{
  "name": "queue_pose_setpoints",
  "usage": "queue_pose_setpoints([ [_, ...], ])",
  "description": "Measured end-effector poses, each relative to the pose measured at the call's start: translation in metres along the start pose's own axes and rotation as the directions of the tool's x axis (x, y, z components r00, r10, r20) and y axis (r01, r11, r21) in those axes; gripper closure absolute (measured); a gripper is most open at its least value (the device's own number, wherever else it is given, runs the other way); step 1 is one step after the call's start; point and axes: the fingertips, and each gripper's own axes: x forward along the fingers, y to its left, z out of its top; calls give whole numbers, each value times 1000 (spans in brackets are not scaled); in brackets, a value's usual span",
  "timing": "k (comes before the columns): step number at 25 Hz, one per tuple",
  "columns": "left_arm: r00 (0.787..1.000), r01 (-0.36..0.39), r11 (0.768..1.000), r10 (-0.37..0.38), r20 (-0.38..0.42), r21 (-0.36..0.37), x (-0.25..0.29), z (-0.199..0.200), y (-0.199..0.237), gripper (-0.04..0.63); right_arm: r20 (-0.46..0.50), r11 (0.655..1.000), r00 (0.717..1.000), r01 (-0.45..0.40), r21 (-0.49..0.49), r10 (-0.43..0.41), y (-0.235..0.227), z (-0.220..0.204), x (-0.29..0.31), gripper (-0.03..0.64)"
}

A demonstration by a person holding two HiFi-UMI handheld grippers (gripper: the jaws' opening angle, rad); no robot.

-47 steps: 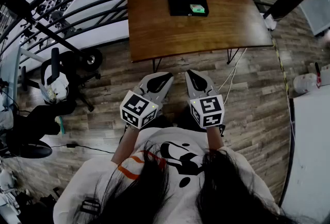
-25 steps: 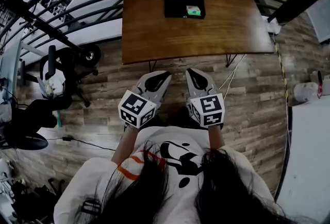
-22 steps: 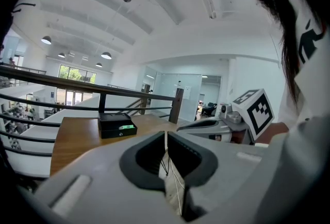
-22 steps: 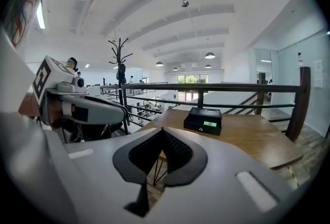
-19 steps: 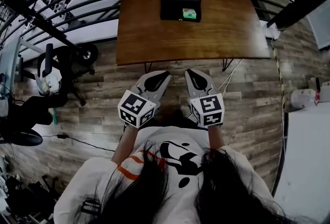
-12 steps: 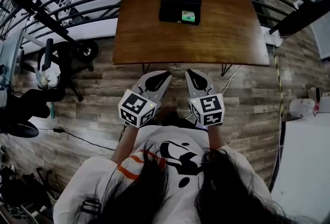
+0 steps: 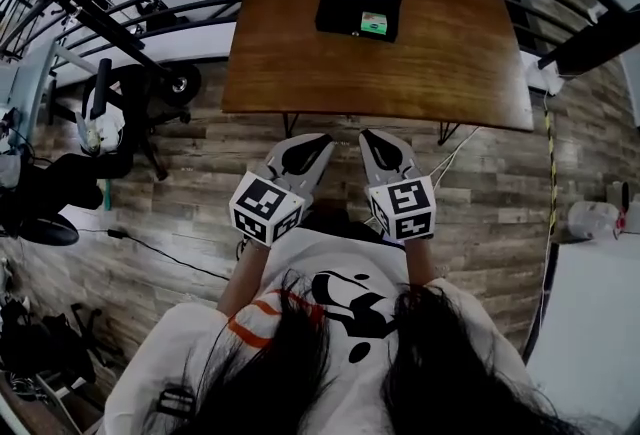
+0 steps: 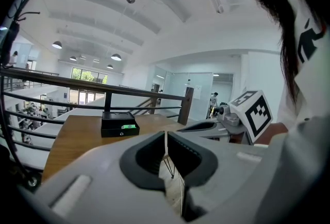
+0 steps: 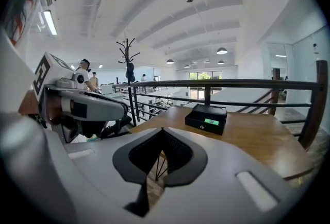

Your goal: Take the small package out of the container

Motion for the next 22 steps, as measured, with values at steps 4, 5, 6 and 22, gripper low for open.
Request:
queue_pose_setpoints([
  [4, 1000, -6, 1000, 6, -4, -9, -2, -1, 2, 595, -6, 1000, 1000, -14, 1, 14, 4, 0, 5, 595],
  [5, 1000, -7, 1000, 7, -5, -12, -3, -2, 4, 595, -8, 1000, 1000, -17, 1, 17, 5, 0, 6, 595],
  [6, 1000, -9, 1000, 9, -7, -15, -3, -3, 5, 595, -11, 1000, 1000, -20, 0, 20, 6, 0, 8, 595],
  [22, 998, 59, 998, -59, -27, -4, 31, 15, 75, 595, -34, 998, 998, 53, 40, -51, -26, 18, 72, 594],
])
